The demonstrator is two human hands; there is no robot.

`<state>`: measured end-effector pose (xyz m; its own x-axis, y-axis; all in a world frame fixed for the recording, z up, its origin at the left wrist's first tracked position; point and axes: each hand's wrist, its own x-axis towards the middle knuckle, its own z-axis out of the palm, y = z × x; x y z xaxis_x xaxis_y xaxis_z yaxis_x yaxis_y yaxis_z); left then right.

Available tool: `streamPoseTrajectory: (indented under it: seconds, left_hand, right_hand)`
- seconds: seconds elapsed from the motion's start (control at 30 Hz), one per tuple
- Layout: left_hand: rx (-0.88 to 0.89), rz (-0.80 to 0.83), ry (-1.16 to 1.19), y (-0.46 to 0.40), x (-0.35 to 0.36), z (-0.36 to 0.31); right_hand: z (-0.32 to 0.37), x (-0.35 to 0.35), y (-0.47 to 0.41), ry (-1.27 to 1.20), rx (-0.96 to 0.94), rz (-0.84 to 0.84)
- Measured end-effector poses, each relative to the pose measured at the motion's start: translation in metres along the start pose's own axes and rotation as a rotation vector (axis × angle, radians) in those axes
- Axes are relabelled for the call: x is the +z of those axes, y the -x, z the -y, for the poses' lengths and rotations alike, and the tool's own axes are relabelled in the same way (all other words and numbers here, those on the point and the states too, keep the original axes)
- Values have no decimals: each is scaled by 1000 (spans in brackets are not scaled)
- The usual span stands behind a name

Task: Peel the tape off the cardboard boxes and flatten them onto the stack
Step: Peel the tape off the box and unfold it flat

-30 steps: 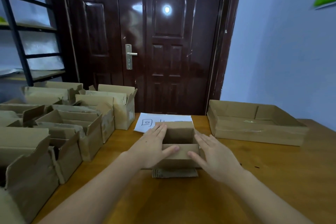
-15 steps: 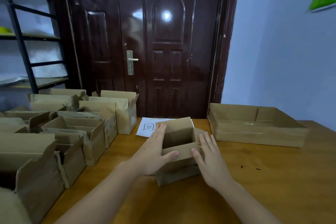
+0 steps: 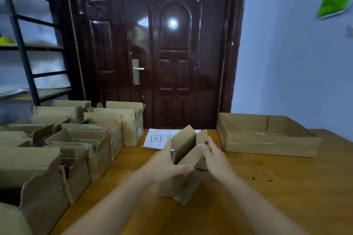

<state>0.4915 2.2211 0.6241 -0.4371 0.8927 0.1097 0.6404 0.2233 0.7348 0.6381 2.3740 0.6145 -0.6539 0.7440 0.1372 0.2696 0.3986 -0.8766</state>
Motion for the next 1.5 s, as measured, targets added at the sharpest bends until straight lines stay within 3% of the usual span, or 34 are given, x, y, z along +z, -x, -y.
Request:
streamPoseTrajectory:
  seconds: [0.1, 0.23, 0.37, 0.5, 0.6, 0.7, 0.8, 0.93, 1.17, 1.33, 1.5]
  left_hand:
    - [154, -8, -165, 8, 22, -11]
    - [344, -87, -412, 16, 42, -30]
    - [412, 14, -526, 22, 51, -46]
    - [508, 104, -625, 23, 69, -63]
    - [555, 112, -453, 23, 73, -67]
    - [491, 34, -265, 17, 69, -62]
    - [326, -95, -273, 1, 64, -45]
    - [66, -121, -288, -20, 57, -23]
    - [-111, -160, 436, -17, 59, -13]
    - [-176, -87, 876, -8, 54, -24]
    - [-138, -147, 788, -7, 44, -27]
  right_hand:
    - [8, 2, -1, -133, -24, 46]
    - [13, -5, -2, -95, -41, 24]
    - [6, -26, -6, -191, 94, -65]
    - [-8, -43, -5, -71, 120, -81]
    - [-23, -53, 2, -38, 118, -67]
    - [-31, -59, 11, -19, 96, -51]
    - [-38, -62, 18, 34, 33, -63]
    - [-42, -65, 27, -149, -12, -57]
    - [-27, -70, 30, -477, -53, -85]
    - [-15, -76, 28, -601, -105, -47]
    - [-15, -77, 27, -627, -59, -26]
